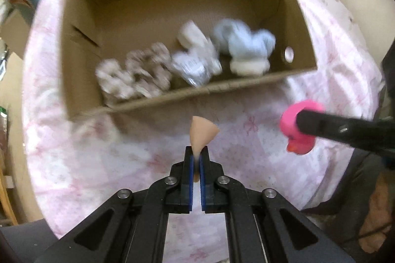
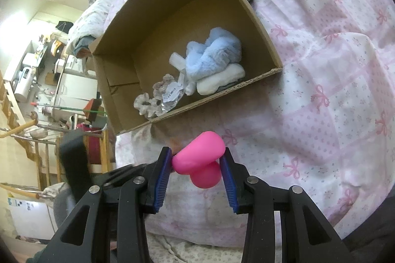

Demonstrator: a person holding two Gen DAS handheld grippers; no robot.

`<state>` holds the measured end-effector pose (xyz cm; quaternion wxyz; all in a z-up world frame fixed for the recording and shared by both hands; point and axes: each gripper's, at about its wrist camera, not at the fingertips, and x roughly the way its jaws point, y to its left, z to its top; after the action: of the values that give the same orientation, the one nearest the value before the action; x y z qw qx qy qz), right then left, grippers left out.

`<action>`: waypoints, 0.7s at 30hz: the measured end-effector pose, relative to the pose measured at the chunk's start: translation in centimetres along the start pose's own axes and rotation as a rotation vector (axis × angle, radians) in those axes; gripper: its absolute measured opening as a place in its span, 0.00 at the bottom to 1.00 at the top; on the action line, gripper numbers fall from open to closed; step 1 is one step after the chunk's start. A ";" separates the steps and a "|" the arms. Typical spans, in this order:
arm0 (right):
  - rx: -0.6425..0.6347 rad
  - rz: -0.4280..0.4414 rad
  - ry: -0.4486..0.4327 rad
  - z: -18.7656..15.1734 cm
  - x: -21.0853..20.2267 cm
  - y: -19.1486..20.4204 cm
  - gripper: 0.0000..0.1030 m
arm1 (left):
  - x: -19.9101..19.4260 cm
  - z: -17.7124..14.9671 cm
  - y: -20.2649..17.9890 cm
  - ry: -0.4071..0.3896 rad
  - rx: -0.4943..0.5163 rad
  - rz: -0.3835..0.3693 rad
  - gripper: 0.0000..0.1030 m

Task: Organize soft objects
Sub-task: 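Carry the tan tube over the box with left tool while right tool carries the sponge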

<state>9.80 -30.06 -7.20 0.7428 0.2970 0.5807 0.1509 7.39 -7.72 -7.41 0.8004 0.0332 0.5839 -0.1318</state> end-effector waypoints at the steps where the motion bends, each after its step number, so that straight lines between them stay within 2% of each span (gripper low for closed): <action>1: -0.001 -0.004 0.002 0.0 0.1 0.0 0.41 | -0.9 0.0 0.4 -0.023 -0.009 0.003 0.04; 5: 0.010 0.025 0.020 -0.3 0.7 0.1 0.41 | -4.3 0.4 2.0 -0.105 -0.046 -0.009 0.04; 12: -0.033 0.070 0.022 -0.3 0.6 2.2 0.41 | -8.1 4.8 4.2 -0.183 -0.120 -0.036 0.04; 15: -0.061 0.128 -0.034 0.5 -0.7 3.5 0.41 | -9.5 5.9 5.2 -0.264 -0.117 -0.002 0.04; 18: -0.100 0.166 -0.098 1.4 -2.0 5.0 0.41 | -9.9 7.0 6.2 -0.285 -0.145 0.002 0.04; 21: -0.142 0.168 -0.136 2.3 -2.5 6.5 0.41 | -9.6 8.3 7.0 -0.288 -0.166 0.004 0.04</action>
<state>12.11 -27.08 -0.94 0.7843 0.3007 0.4902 0.2327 14.15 -1.08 3.55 0.8759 -0.0512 0.4721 -0.0850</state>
